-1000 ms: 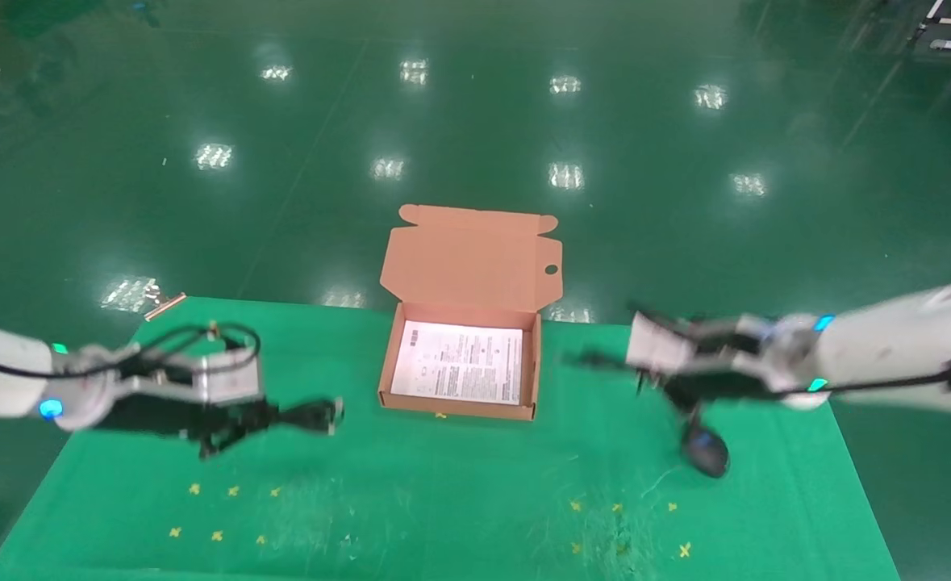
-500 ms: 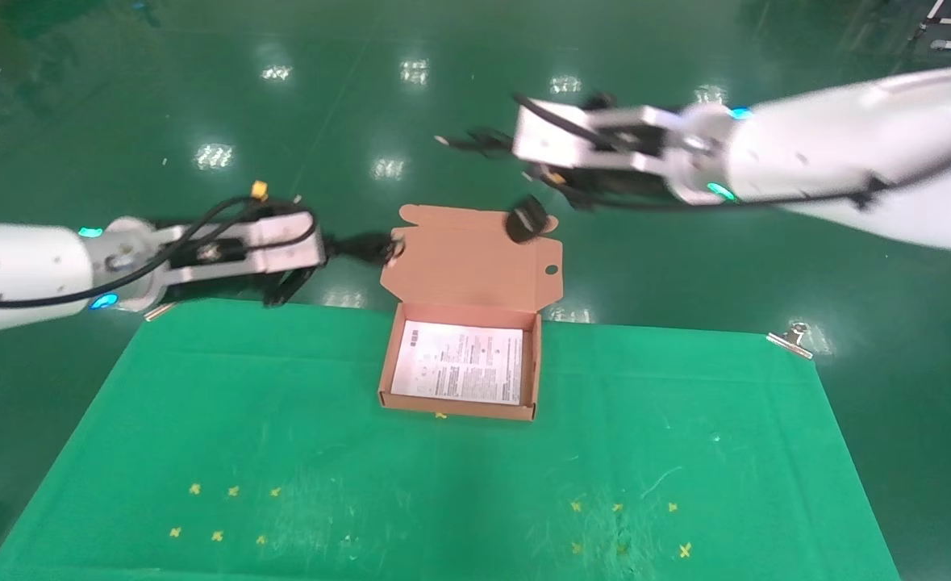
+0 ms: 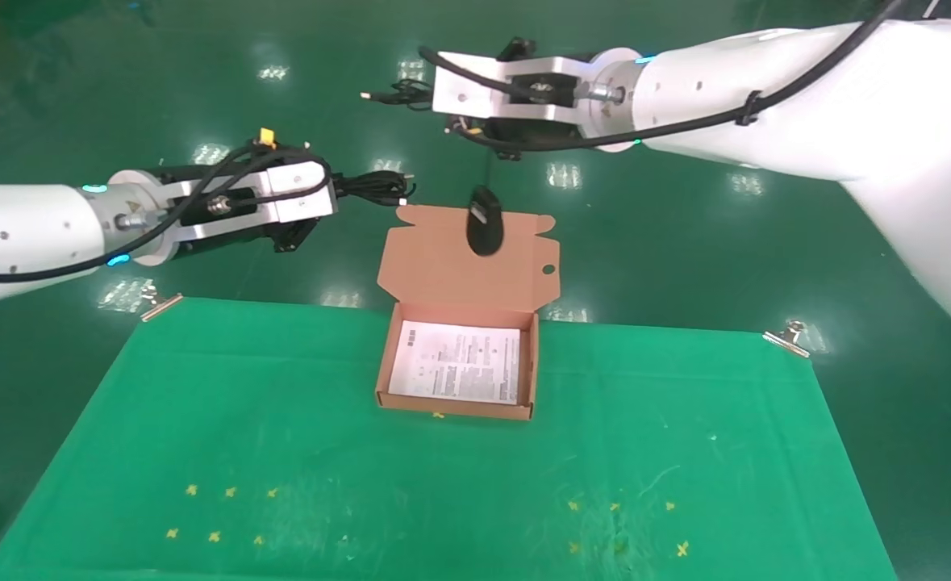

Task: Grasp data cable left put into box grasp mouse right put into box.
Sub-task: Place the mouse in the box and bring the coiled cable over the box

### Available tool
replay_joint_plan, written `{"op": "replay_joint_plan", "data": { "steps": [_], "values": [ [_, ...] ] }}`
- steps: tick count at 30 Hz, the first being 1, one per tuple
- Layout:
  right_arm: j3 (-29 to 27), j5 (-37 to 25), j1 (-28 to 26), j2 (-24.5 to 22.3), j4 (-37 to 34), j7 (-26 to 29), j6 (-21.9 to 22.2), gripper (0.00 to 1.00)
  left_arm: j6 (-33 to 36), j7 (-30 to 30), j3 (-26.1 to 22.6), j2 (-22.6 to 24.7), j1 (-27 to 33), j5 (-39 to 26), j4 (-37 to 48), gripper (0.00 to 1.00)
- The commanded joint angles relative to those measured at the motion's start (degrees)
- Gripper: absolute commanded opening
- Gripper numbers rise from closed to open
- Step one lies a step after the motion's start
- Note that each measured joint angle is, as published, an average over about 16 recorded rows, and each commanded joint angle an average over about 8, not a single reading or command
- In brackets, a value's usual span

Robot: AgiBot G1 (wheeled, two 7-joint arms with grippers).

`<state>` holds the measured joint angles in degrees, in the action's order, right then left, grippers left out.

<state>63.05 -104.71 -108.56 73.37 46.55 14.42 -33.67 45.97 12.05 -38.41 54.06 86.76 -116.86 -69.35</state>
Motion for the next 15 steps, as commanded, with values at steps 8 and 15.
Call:
{"op": "replay_joint_plan", "data": {
  "steps": [8, 15],
  "values": [
    [0.24, 0.88, 2.15, 1.29, -2.01, -0.67, 0.86, 0.0, 0.11, 1.98, 0.01, -3.17, -1.41, -4.03, -0.45, 0.0],
    [0.87, 2.35, 4.19, 3.26, -5.15, -2.48, 1.04, 0.0, 0.3, 4.17, 0.0, -4.93, -2.36, -7.94, -0.65, 0.0]
  ]
}}
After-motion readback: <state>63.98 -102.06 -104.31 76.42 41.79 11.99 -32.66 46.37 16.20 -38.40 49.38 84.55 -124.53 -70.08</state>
